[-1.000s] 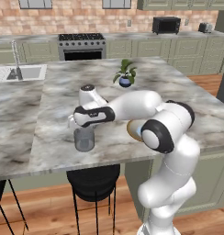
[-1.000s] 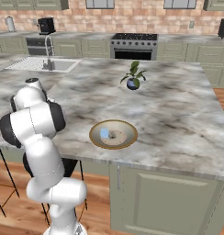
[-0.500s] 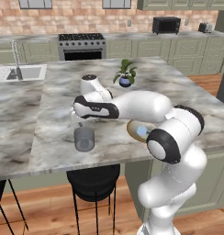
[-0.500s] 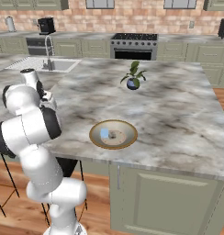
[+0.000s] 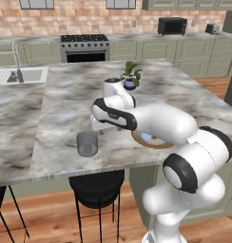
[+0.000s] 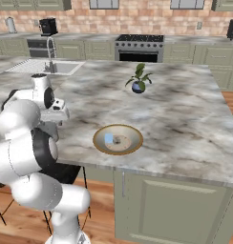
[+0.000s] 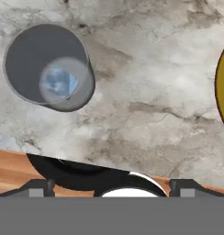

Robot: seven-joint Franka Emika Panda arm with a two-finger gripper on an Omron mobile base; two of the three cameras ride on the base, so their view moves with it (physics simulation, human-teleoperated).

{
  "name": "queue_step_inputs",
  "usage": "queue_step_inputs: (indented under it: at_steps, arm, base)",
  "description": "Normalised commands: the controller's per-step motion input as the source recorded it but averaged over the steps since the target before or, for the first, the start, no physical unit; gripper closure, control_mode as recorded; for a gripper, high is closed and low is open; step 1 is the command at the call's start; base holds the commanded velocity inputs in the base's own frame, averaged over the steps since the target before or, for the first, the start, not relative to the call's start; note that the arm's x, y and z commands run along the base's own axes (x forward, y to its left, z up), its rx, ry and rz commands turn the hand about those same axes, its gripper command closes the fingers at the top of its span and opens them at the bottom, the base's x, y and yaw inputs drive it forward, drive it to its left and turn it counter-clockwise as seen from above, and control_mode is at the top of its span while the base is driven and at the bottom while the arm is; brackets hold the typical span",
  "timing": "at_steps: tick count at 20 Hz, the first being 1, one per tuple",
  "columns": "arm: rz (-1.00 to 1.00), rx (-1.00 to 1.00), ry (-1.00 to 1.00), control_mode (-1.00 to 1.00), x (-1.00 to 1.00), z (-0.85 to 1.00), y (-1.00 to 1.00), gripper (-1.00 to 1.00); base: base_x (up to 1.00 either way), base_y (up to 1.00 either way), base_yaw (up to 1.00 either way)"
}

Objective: There are four ice cubes in the ice bowl. Place two ice cubes in each glass of water.

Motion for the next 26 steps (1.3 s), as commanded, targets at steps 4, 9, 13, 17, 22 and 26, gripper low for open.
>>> queue_step_inputs:
  at_steps: [4, 9, 13, 17, 22, 26]
  arm:
    - [-0.06, 0.00, 0.07, -1.00, -0.05, 0.00, -0.87, -1.00]
    - [-0.06, 0.00, 0.10, -1.00, 0.00, 0.03, -0.88, -1.00]
    - [-0.05, 0.00, 0.08, -1.00, 0.00, 0.05, -0.71, -1.00]
    - [-0.04, 0.00, 0.08, -1.00, 0.00, 0.03, -0.60, -1.00]
    - [0.00, 0.00, 0.02, -1.00, 0.01, 0.00, -0.44, -1.00]
    - [0.00, 0.00, 0.00, -1.00, 0.02, 0.00, -0.35, -1.00]
  base:
    - [0.00, 0.00, 0.00]
    - [0.00, 0.00, 0.00]
    - [0.00, 0.00, 0.00]
    - [0.00, 0.00, 0.00]
    - [0.00, 0.00, 0.00]
    - [0.00, 0.00, 0.00]
